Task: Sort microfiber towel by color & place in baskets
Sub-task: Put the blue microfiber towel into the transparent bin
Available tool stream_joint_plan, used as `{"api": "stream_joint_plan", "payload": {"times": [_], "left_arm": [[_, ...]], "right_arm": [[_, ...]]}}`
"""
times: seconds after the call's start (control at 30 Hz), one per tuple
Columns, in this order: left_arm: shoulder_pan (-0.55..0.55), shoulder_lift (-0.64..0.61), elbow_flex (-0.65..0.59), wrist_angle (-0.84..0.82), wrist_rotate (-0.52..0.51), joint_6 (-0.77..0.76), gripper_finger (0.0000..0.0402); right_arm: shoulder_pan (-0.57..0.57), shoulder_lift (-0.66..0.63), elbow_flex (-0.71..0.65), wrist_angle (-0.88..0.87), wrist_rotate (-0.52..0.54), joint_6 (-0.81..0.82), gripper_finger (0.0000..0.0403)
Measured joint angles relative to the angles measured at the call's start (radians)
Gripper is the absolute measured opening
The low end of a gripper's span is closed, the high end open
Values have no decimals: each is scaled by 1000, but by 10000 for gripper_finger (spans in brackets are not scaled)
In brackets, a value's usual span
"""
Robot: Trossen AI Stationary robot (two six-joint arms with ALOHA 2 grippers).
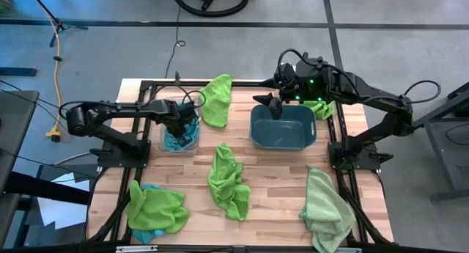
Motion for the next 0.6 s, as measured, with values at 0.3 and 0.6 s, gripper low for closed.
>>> {"api": "stream_joint_plan", "payload": {"times": [0.3,0.6], "left_arm": [[-1,-45,115,-92,19,43,134],[-1,-127,234,-243,11,46,197]], "right_arm": [[0,0,0,0,0,-7,277],[0,0,0,0,-1,-27,277]]}}
